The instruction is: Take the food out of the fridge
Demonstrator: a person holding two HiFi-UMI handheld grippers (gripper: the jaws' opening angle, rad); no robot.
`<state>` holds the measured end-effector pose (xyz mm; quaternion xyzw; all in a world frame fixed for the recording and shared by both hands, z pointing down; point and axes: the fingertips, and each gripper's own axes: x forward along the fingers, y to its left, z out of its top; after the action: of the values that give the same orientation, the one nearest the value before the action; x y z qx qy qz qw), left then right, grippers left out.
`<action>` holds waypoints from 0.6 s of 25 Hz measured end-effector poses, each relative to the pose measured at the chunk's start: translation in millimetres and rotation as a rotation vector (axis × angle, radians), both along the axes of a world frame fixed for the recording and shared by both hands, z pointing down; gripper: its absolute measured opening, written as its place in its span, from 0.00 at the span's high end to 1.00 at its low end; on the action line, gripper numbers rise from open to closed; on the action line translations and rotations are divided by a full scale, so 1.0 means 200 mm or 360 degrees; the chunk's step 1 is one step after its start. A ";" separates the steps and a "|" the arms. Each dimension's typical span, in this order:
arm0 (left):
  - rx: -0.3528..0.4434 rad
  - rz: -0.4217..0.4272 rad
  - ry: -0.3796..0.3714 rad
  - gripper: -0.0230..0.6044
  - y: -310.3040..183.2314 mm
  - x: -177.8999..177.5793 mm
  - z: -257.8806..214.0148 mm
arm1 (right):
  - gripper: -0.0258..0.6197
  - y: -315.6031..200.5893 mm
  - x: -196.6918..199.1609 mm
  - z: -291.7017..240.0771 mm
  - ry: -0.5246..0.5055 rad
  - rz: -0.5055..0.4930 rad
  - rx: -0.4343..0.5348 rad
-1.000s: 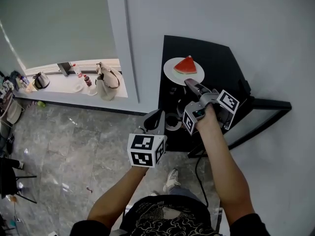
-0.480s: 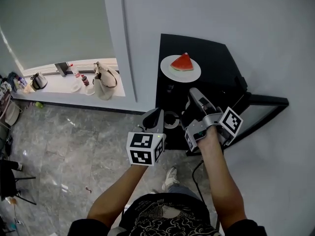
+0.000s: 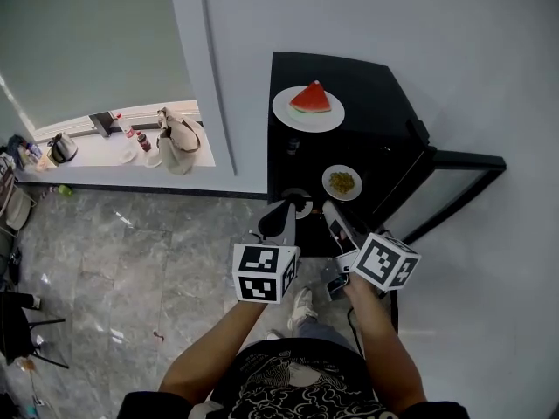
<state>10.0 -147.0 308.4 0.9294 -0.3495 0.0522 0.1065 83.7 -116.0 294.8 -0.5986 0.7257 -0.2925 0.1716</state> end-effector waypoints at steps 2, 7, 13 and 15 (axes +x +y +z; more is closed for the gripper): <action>-0.0009 0.0034 -0.0010 0.96 0.05 0.03 0.02 | 0.94 0.04 -0.02 0.04 0.0253 -0.0002 -0.0038; -0.0012 0.0104 -0.0041 0.96 0.14 0.07 0.06 | 0.95 0.11 -0.06 0.12 0.0727 0.0016 -0.0130; -0.0021 0.0149 -0.0036 0.96 0.18 0.12 0.07 | 0.95 0.13 -0.05 0.15 0.0747 0.0023 -0.0150; -0.0027 0.0147 -0.0015 0.96 0.18 0.13 0.08 | 0.95 0.13 -0.04 0.17 0.0714 0.0029 -0.0147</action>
<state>35.4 -111.7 324.4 0.9434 -0.3062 0.0645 0.1101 76.0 -90.3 328.1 -0.6624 0.7261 -0.1835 -0.0190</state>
